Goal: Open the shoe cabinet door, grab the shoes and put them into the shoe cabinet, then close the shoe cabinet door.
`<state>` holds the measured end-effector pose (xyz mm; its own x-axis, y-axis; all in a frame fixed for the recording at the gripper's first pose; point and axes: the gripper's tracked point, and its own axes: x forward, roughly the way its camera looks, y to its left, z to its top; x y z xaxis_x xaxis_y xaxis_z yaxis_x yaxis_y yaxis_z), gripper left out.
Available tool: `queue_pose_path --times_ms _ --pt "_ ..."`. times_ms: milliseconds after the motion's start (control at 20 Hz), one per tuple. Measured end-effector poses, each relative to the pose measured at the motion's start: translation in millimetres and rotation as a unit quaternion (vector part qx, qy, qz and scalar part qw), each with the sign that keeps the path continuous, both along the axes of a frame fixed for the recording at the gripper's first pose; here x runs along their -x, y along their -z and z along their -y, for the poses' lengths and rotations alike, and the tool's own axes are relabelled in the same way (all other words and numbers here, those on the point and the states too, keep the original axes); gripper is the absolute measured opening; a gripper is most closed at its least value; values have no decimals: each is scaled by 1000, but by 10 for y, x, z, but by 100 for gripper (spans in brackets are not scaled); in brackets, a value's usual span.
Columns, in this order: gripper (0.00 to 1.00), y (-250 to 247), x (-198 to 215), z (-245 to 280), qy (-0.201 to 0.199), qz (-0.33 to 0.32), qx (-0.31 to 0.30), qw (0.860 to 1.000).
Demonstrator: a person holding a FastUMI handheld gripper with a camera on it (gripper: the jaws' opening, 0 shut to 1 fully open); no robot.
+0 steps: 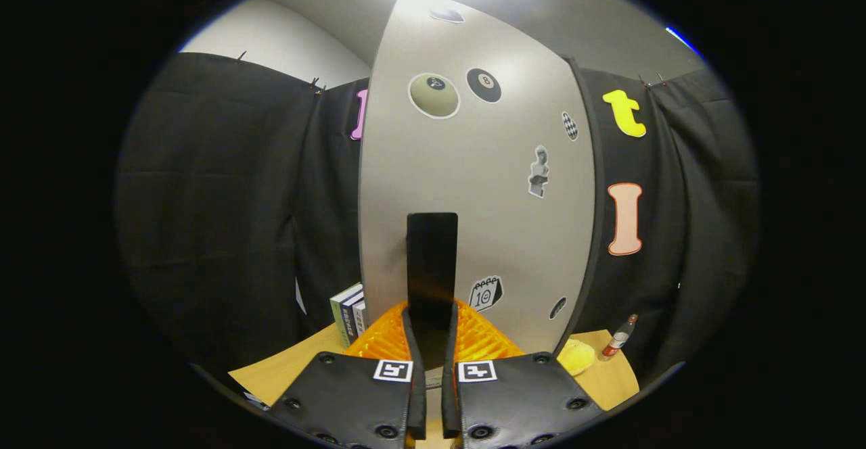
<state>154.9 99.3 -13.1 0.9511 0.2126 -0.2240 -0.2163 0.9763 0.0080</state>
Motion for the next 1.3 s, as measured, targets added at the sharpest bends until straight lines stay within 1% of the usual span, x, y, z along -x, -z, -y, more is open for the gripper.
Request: queue_pose_path --times_ms 100,350,750,800,850,1200,1300 --pt "11 -7 62 106 9 -1 -3 1000" --pt "10 -61 242 399 46 -10 -1 999" --pt "9 -67 355 732 94 -16 4 995" --pt "9 -93 457 780 100 -16 7 995" --pt "3 -60 316 831 108 -12 8 994" --pt "2 -81 391 1162 160 -12 16 987" --pt "3 -76 398 1218 169 -13 8 985"
